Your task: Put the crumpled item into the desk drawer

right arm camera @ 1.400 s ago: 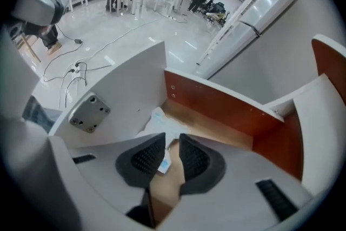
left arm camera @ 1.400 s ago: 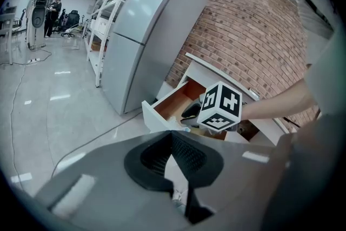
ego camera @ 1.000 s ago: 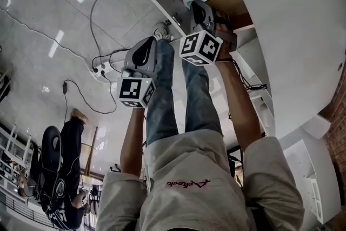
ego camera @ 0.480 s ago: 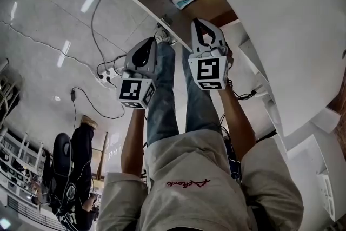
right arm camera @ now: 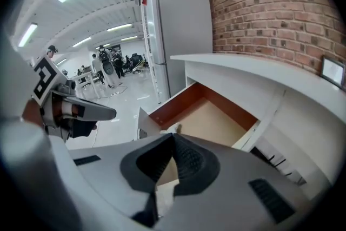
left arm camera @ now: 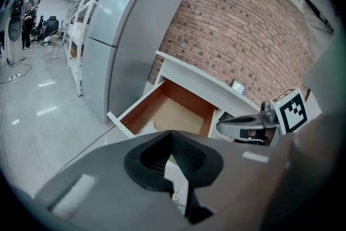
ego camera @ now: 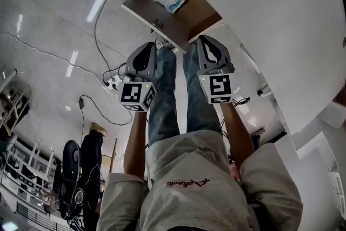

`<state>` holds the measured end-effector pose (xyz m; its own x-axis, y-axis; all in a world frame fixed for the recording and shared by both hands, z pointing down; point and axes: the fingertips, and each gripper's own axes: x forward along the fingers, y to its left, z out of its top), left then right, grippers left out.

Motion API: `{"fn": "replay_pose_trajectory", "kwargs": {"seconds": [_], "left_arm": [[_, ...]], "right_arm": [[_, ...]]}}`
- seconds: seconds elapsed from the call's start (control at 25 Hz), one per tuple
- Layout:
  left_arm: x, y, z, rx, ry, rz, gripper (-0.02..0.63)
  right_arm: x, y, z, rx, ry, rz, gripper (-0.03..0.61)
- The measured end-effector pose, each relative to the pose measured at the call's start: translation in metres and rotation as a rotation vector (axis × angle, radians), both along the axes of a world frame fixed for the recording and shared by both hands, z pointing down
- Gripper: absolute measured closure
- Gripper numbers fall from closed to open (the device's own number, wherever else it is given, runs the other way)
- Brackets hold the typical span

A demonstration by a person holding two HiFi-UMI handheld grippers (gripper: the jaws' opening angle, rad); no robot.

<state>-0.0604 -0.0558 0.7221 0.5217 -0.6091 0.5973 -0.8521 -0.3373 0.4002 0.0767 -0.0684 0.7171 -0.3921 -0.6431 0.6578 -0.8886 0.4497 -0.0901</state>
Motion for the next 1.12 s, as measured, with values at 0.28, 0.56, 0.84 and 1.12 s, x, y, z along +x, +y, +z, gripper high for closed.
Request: {"fn": "replay_pose_trajectory", "kwargs": {"seconds": [0.28,0.56,0.84,1.12], "left_arm": [[0.006,-0.017,-0.034,0.086,0.014,-0.003,0.604],[-0.001,-0.034,-0.095,0.154,0.007,-0.001,0.604],[-0.017,-0.054,-0.157,0.226,0.008,-0.028,0.604],[-0.032,-0.079,-0.213,0.314,0.007,-0.056,0.604]], "right_arm": [[0.002,-0.007,-0.037,0.053,-0.022,0.018,0.566],[-0.006,-0.034,-0.109,0.144,-0.046,0.024,0.566],[-0.017,-0.068,-0.176,0.239,-0.058,0.028,0.566],[-0.024,-0.098,-0.23,0.324,-0.062,0.019,0.566]]}}
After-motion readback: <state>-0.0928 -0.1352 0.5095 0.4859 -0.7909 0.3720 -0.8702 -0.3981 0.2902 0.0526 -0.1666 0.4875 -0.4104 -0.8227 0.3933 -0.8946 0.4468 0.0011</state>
